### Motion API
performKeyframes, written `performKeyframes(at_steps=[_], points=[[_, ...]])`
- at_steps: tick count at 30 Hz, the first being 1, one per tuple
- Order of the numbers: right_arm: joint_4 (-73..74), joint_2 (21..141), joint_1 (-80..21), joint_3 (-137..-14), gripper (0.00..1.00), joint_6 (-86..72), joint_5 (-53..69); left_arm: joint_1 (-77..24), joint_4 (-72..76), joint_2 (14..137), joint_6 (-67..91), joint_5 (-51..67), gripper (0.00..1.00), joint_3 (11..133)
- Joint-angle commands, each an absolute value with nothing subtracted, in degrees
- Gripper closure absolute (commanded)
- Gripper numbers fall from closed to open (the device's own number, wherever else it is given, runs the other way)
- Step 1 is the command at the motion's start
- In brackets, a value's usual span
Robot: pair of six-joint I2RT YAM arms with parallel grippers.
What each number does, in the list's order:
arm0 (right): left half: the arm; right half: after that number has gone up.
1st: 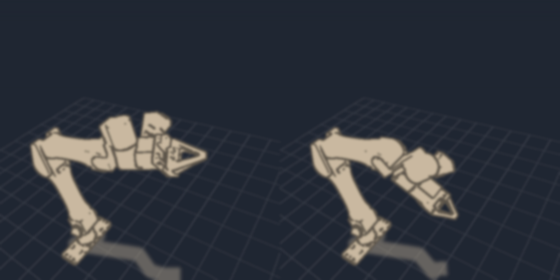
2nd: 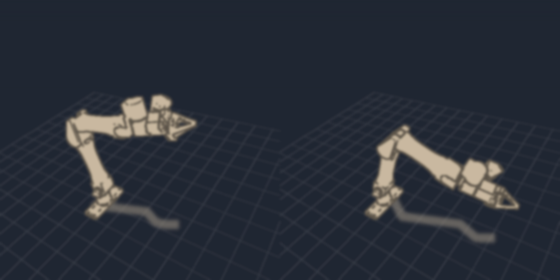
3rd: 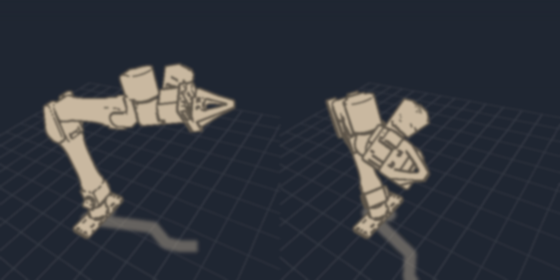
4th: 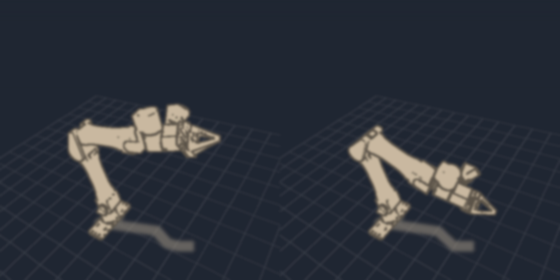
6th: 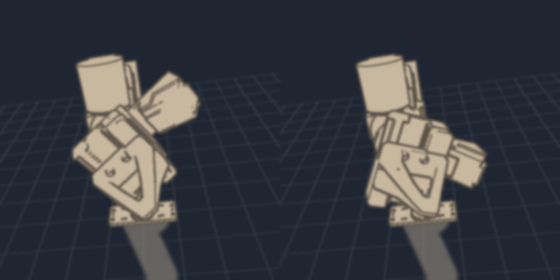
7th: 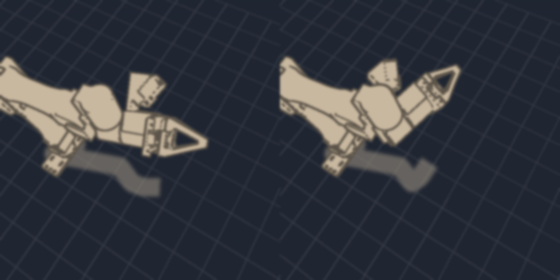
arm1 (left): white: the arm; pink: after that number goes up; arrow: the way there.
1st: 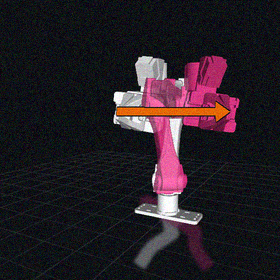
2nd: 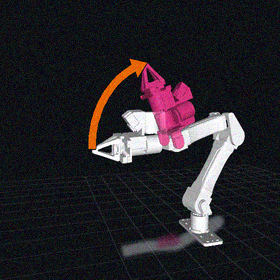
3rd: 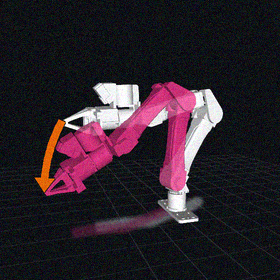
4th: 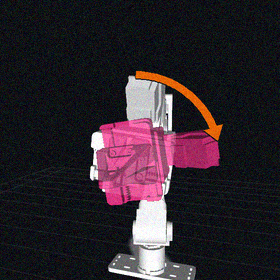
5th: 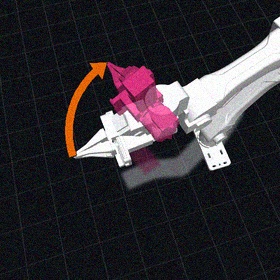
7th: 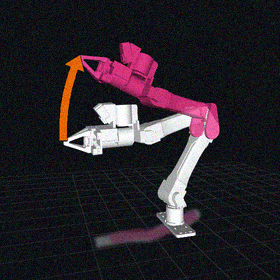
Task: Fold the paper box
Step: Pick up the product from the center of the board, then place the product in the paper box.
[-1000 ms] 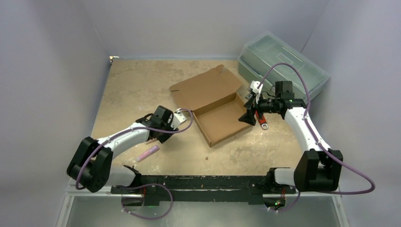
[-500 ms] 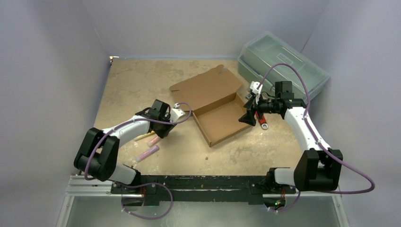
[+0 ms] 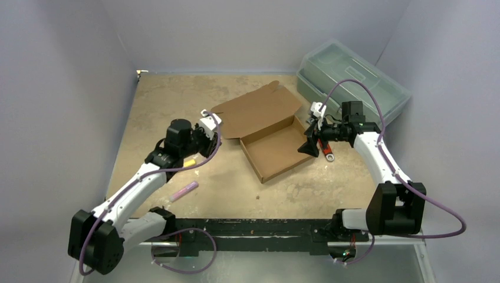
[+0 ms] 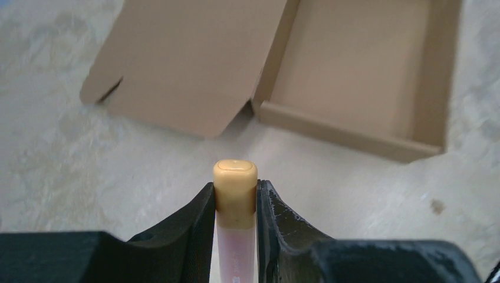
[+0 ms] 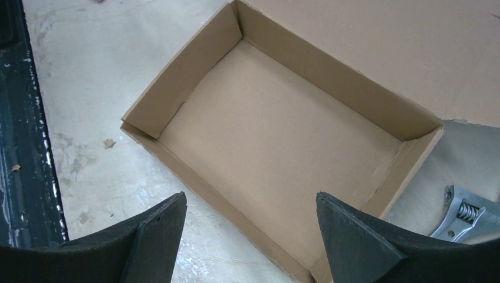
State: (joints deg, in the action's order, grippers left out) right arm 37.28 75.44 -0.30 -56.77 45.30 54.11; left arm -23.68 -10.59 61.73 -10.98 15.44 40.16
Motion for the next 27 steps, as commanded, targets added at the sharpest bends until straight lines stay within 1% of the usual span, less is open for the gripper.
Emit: performKeyframes(at_steps=[1, 5, 10, 14, 15, 17, 19, 22, 23, 25, 27], points=[[37.66, 75.94, -0.18, -58.18, 0.16, 46.67, 53.02, -23.47, 3.57, 58.44, 1.68, 25.11, 1.00, 37.57], [37.62, 75.89, -0.18, -58.01, 0.16, 46.69, 53.05, -25.30, 12.25, 59.14, 15.49, 27.73, 1.00, 36.51], [37.50, 76.03, -0.17, -58.02, 0.16, 46.67, 53.04, -36.90, 11.43, 66.57, 21.74, 15.05, 1.00, 40.04], [37.36, 75.87, -0.18, -58.01, 0.16, 46.51, 52.74, -47.03, 7.00, 75.37, 21.60, 0.93, 1.00, 47.95], [37.27, 75.85, -0.18, -58.05, 0.16, 46.54, 52.69, -48.81, 6.28, 77.70, 21.88, -3.63, 1.00, 49.14], [37.10, 75.92, -0.18, -57.92, 0.16, 46.38, 52.57, -51.35, 4.03, 82.47, 22.45, -9.00, 1.00, 54.76], [37.08, 76.07, -0.17, -57.92, 0.16, 46.26, 52.40, -52.52, 1.73, 86.98, 23.09, -11.38, 1.00, 59.36], [37.09, 76.11, 1.31, -57.92, 0.16, 46.32, 52.22, -52.91, 1.34, 91.74, 23.14, -10.87, 1.00, 64.39], [37.08, 76.11, 1.49, -57.92, 0.16, 46.32, 52.21, -52.98, 0.46, 93.31, 22.36, -10.14, 0.96, 66.30], [37.08, 76.11, 1.54, -57.92, 0.16, 46.38, 52.29, -53.01, -4.79, 97.65, 20.28, -10.04, 0.77, 71.57], [37.17, 76.11, 1.54, -57.92, 0.16, 46.32, 52.37, -53.00, -11.60, 101.63, 18.91, -12.50, 0.61, 76.80]])
